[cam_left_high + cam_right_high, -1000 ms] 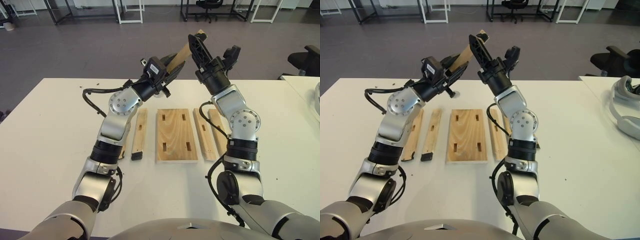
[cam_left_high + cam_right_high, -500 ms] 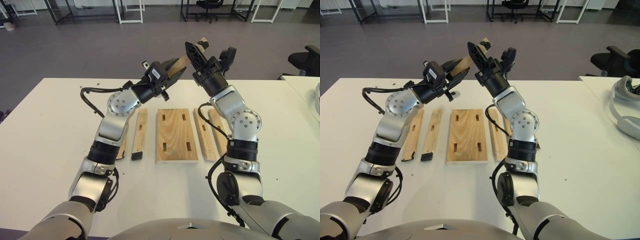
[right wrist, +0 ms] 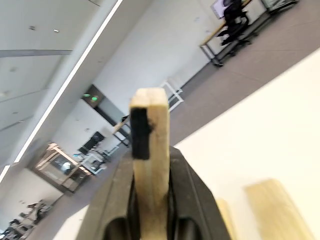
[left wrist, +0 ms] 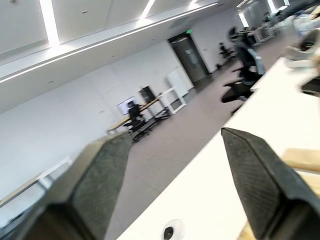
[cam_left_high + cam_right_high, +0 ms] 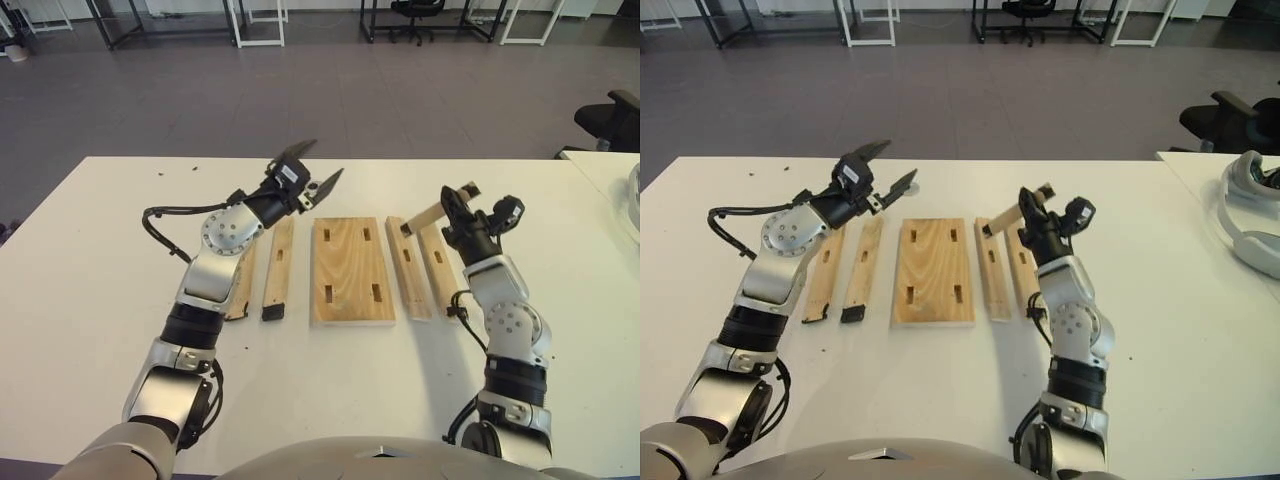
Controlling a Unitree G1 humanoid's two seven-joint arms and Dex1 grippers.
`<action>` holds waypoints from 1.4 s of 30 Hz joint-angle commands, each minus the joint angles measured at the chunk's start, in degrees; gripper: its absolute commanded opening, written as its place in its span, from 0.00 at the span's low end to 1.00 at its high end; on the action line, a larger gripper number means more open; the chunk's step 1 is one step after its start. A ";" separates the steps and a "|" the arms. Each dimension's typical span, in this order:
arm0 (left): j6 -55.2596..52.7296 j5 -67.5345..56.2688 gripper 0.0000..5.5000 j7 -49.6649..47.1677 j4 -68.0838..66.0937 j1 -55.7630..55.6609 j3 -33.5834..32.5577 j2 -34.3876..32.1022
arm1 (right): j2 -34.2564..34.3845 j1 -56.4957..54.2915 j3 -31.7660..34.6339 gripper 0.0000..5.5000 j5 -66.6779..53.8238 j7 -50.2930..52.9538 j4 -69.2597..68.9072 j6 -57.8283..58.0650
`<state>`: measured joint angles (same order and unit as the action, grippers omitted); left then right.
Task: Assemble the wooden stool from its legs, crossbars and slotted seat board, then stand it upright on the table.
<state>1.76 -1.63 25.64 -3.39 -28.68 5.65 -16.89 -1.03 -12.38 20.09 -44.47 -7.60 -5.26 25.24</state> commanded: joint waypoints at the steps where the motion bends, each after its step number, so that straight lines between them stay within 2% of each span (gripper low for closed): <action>1: -4.00 -3.25 0.60 -5.50 -1.97 0.71 -6.20 1.95 | 0.38 2.75 -0.62 0.07 4.19 0.64 1.86 -3.54; 5: -6.85 -5.86 0.60 -7.31 -1.85 2.57 -8.83 3.18 | 0.71 1.90 -1.76 0.07 7.66 -0.51 6.11 -7.46; 13: -8.28 -6.27 0.60 -8.09 -3.33 4.80 -9.93 4.02 | 1.79 1.15 -3.17 0.07 8.93 -3.69 9.04 -11.25; 22: -8.58 -6.21 0.60 -7.71 -3.88 4.67 -10.00 4.23 | -0.53 0.02 -4.92 0.07 15.81 -4.08 14.67 -15.31; 30: -8.63 -6.27 0.60 -7.79 -3.53 5.50 -10.32 4.17 | -5.29 3.76 -14.04 0.07 29.84 -4.50 20.53 -18.02; 35: -8.84 -6.12 0.60 -7.69 -3.33 5.97 -10.30 4.17 | -6.99 7.53 -17.42 0.07 34.95 -6.35 30.44 -24.77; 38: -8.93 -6.03 0.60 -7.65 -3.25 6.12 -10.16 4.22 | -7.84 7.98 -18.33 0.07 36.11 -7.44 33.33 -26.78; 42: -8.68 -5.84 0.60 -7.86 -3.61 6.03 -10.06 4.40 | -8.22 4.54 -17.42 0.07 34.41 -7.82 28.97 -27.62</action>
<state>-6.01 -7.28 18.03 -6.71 -23.20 -4.62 -12.56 -8.34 -12.62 2.18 -11.27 -15.75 19.32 -8.29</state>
